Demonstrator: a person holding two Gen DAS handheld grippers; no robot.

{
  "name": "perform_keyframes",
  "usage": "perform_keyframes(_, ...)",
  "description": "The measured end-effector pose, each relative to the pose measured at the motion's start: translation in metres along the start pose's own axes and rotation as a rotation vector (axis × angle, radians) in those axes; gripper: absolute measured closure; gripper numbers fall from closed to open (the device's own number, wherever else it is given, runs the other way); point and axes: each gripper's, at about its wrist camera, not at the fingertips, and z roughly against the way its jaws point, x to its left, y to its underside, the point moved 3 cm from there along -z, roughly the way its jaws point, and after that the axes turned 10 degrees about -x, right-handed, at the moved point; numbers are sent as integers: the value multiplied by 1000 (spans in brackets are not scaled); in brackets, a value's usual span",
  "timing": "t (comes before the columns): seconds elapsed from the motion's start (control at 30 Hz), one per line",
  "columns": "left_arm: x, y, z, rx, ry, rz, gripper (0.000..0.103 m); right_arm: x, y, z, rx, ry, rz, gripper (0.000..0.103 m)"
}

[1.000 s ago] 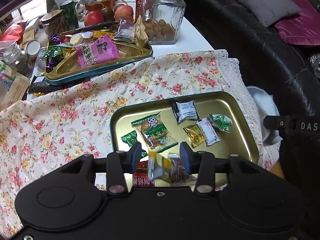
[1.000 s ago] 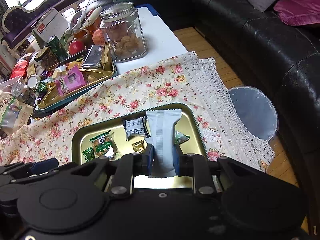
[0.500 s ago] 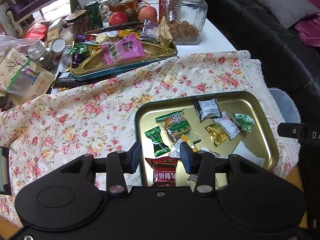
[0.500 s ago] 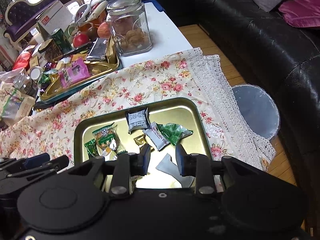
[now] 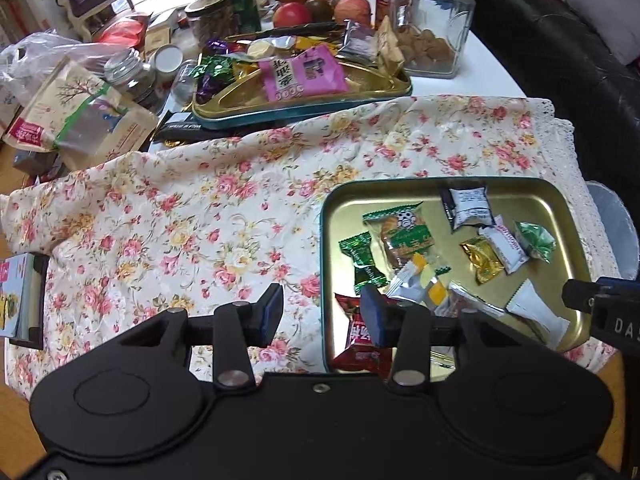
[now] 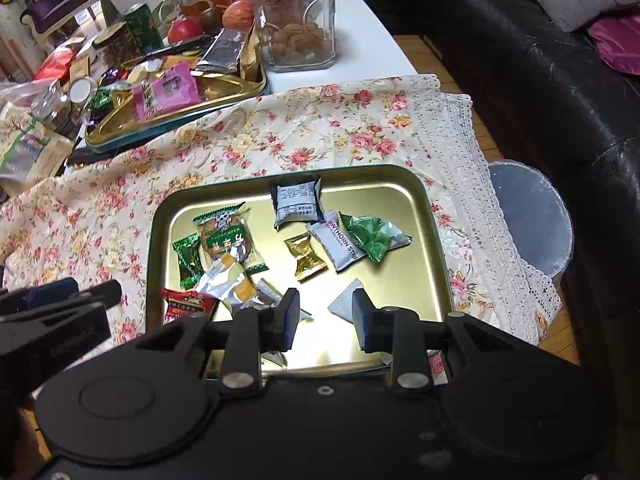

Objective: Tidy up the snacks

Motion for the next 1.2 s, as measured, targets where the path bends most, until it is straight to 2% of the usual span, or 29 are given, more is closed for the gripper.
perform_keyframes(0.23,8,3,-10,17,-12,4,51,3,-3,-14,-27,35,1,72)
perform_keyframes(0.3,9,5,-14,17,-10,-4,51,2,-5,-21,-15,72,11,72)
perform_keyframes(0.4,11,7,-19,23,-20,-16,51,1,-3,-24,-68,102,34,73)
perform_keyframes(0.47,11,8,-22,27,-18,-19,51,0,0,-29,-59,132,40,72)
perform_keyframes(0.77,10,9,-23,16,-11,-15,51,3,16,-29,-50,69,13,72)
perform_keyframes(1.0,8,10,-21,-25,-13,-52,51,7,13,-37,-32,65,-1,72)
perform_keyframes(1.2,9,9,-23,-20,-8,-46,51,10,12,-40,-29,60,5,72)
